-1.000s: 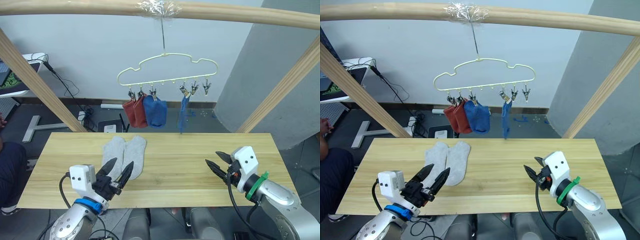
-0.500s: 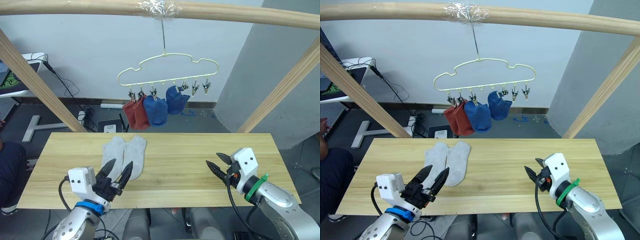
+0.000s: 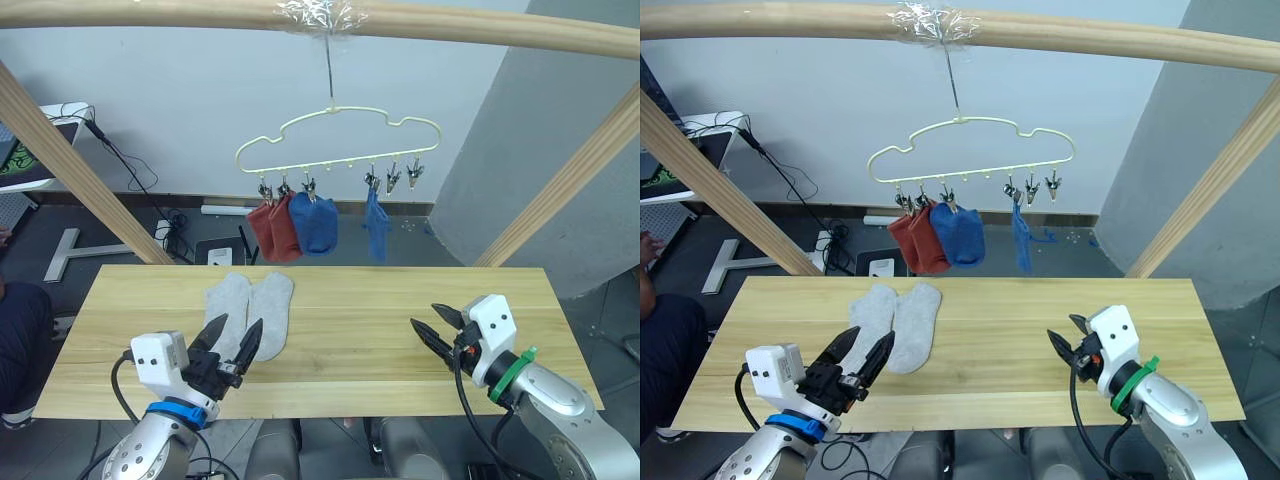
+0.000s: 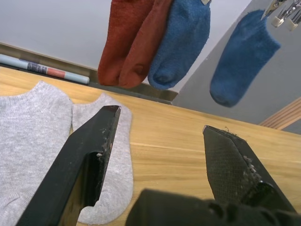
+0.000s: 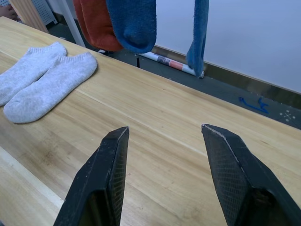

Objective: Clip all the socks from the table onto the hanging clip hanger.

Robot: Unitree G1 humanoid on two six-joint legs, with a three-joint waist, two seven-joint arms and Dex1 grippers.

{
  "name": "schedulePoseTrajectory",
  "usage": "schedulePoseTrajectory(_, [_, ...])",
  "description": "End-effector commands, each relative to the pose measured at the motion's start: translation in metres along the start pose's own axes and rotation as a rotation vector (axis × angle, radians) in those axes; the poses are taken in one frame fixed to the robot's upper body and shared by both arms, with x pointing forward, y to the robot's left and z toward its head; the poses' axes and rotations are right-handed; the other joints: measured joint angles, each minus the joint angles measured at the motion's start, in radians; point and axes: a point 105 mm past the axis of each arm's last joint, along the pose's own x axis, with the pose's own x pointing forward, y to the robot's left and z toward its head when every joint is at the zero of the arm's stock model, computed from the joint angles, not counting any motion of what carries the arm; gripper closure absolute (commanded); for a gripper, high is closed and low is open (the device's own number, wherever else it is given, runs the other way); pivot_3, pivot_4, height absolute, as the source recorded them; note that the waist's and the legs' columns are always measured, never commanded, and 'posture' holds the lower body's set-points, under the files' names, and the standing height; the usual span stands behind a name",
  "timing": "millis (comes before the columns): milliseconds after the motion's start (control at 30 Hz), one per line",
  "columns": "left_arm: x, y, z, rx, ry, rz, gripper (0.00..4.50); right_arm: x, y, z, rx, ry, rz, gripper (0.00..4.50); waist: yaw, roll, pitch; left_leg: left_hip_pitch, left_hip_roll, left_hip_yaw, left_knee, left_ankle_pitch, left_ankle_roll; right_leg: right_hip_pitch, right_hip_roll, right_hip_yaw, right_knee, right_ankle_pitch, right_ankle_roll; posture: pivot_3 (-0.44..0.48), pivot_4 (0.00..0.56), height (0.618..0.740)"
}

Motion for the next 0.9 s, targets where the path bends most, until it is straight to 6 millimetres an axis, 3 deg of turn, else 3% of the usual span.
schedulePoseTrajectory(33, [-0.0015, 0.0, 0.0081, 0.026, -0.031, 0.002, 1.28, -0.004, 0.0023, 0.0133, -0.02, -0.054, 0.008, 1.96, 0.0, 0.0, 0.0, 0.0, 0.0, 0.0, 0.0, 0.0, 0.0, 0.0, 0.0, 0.0, 0.0, 0.0, 0.0, -0.135, 0.236, 0.74])
schedulePoseTrajectory(900, [-0.0031, 0.0, 0.007, 0.034, -0.025, -0.008, 1.28, -0.0038, 0.0048, 0.0115, 0.001, -0.051, 0.019, 1.96, 0.0, 0.0, 0.0, 0.0, 0.0, 0.0, 0.0, 0.0, 0.0, 0.0, 0.0, 0.0, 0.0, 0.0, 0.0, -0.131, 0.243, 0.74])
